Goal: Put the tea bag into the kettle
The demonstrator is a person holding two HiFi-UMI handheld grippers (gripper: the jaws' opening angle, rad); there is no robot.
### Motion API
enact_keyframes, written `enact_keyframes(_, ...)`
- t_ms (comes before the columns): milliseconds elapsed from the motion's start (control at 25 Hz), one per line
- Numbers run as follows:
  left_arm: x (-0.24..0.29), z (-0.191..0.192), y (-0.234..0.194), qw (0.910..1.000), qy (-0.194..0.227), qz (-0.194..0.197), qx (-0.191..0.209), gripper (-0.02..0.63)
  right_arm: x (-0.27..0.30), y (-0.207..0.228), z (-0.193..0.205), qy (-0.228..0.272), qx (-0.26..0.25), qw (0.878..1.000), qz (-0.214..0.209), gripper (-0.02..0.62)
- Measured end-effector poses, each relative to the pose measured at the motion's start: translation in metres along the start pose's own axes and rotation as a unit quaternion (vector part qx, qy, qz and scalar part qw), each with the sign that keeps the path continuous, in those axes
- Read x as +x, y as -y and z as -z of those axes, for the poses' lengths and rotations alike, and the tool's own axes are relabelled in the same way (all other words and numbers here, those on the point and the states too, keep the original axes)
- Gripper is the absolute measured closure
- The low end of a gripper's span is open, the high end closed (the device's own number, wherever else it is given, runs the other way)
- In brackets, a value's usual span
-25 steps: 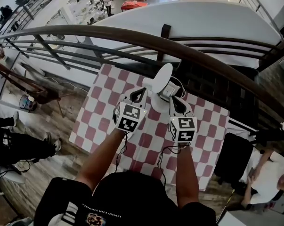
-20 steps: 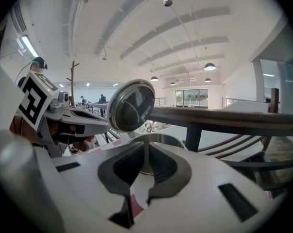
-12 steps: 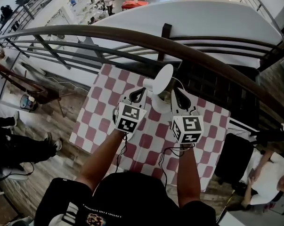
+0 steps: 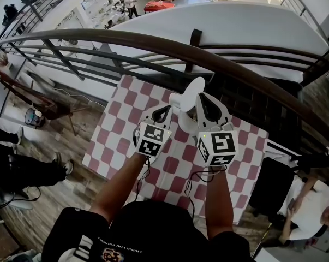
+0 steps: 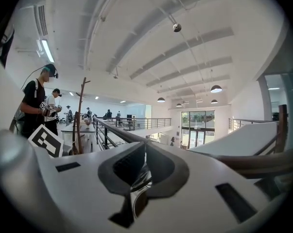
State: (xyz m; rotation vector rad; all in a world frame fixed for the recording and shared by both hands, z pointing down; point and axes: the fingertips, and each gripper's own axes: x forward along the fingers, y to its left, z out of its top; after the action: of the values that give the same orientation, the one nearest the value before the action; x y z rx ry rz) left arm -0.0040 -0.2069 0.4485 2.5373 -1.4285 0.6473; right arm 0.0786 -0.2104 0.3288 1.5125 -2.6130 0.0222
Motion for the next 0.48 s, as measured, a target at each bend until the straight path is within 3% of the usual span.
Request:
enact_keyframes(240,-0.001,0.003,-0.001,1.0,0.002,-0.001,-0.009,0.607,-0.001,0.011,0.016,-0.02,0.002,1.0,0.02,0.58)
enact_keyframes(480,0.002,0.009,0.007,0.9999,-0.001,0.007,-0.009,0.607,-0.024,0.039,0.057,-0.044,0.028,0.996,0.07,0.58)
